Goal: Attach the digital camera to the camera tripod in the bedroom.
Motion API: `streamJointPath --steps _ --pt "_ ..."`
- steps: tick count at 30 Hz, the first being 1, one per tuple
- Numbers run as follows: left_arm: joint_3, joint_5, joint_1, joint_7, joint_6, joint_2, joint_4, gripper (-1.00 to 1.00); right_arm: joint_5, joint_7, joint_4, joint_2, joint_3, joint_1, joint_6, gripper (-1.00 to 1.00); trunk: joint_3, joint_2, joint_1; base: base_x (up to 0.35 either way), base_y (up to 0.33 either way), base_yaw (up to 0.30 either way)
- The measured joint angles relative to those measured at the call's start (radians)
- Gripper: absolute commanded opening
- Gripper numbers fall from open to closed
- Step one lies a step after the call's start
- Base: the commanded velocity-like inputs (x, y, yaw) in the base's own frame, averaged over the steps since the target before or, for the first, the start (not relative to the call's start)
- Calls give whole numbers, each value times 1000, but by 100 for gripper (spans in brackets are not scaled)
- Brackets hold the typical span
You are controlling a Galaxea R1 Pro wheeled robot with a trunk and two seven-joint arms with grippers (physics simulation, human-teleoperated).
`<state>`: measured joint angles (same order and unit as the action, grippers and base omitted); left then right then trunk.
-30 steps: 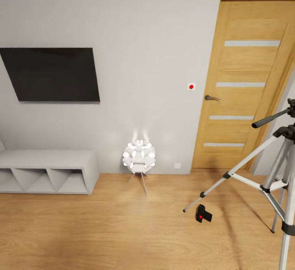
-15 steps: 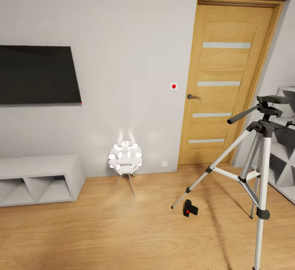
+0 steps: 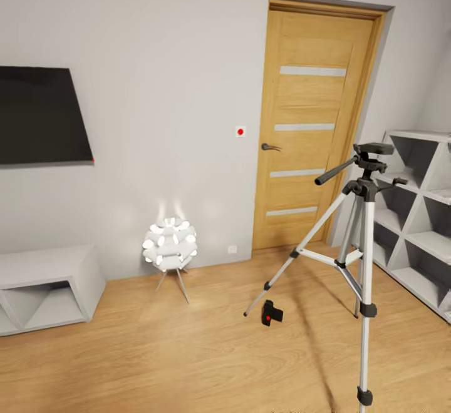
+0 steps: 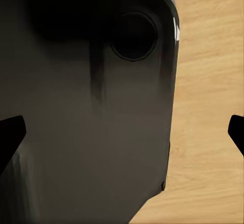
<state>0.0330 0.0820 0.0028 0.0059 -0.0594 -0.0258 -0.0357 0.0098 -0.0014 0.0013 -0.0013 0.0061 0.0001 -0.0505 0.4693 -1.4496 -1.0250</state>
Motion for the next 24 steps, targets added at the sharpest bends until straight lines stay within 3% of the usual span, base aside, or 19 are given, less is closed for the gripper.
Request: streamJointPath --steps 9,24 --pt "0 0 0 0 0 1 1 100 0 0 0 1 0 0 0 100 0 0 0 12 0 -187" --pt "0 0 0 0 0 2 1 100 0 0 0 -2 -1 0 -3 100 0 0 1 290 0 -7"
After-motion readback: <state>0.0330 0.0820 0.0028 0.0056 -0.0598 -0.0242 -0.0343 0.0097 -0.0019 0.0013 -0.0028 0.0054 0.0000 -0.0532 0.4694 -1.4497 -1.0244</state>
